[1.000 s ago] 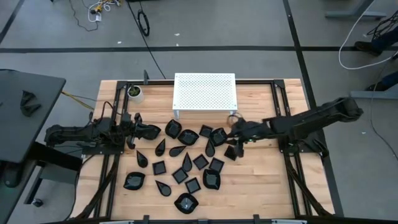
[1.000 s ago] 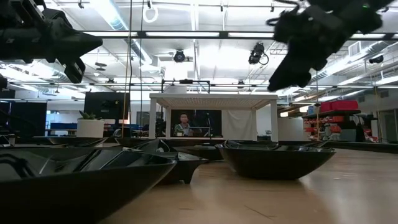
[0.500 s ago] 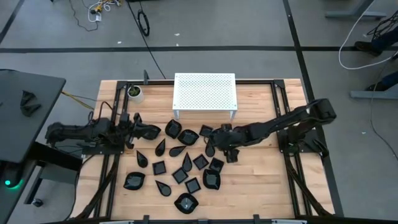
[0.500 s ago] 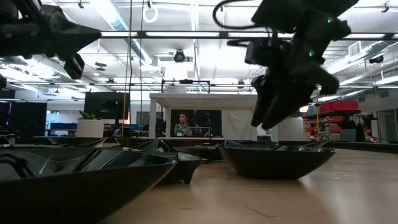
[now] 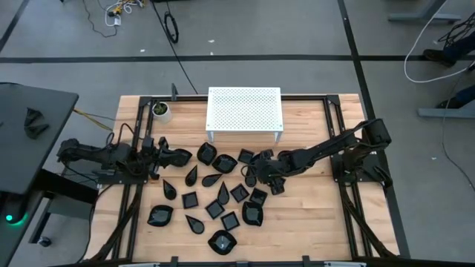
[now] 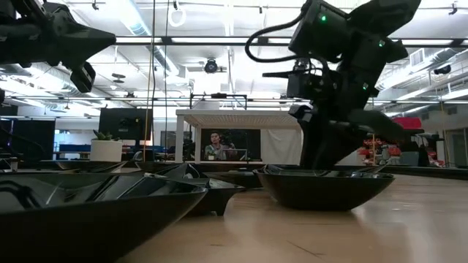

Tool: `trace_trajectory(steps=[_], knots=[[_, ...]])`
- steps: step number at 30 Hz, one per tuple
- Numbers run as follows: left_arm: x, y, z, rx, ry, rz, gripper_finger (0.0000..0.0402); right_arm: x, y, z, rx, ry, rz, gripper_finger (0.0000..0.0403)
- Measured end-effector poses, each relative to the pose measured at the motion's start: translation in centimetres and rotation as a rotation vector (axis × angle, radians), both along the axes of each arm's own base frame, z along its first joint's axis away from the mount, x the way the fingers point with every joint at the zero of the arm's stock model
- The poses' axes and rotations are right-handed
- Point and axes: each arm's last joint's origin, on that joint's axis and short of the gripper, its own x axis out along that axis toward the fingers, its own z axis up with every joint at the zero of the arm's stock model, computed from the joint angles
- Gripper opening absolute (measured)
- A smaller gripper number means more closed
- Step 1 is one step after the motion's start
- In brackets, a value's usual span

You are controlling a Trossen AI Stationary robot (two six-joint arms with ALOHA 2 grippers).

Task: Pick & Place Mini shaped plates
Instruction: Put the black leaf-shaped plate on the shelf

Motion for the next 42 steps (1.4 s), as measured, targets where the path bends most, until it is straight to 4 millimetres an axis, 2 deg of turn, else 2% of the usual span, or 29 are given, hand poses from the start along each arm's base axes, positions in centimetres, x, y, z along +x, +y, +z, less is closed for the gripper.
trace_trajectory(steps=[9,16,23,28,31,34,39,42], knots=[[0.0,0.1,0.0,-0.005,0.002,0.029,0.0021,0.1,0.0,-0.2,-0.018,0.001,0.022,0.0010],[0.0,0.2,0.0,-0.009,0.004,0.050,0.0021,-0.5,0.4,1.0,-0.008,0.004,0.030,0.0006],[0.0,0.2,0.0,-0.009,0.004,0.050,0.0021,-1.8,1.5,7.2,0.000,-0.022,0.068,0.0006],[0.0,0.2,0.0,-0.009,0.005,0.050,0.0021,-2.3,1.3,13.2,-0.055,-0.233,0.189,0.0005],[0.0,0.2,0.0,-0.015,0.004,0.049,0.0021,-2.2,-0.7,15.8,-0.170,-0.398,0.179,0.0005],[0.0,0.2,0.0,-0.017,0.003,0.049,0.0021,-1.9,-4.2,16.9,-0.265,-0.455,0.135,0.0005],[0.0,0.2,0.0,-0.017,0.004,0.049,0.0021,-1.1,-11.0,15.9,-0.310,-0.443,0.051,0.0005],[0.0,0.2,0.0,-0.018,0.004,0.056,0.0021,-0.1,-13.7,14.8,-0.330,-0.461,0.032,0.0005]])
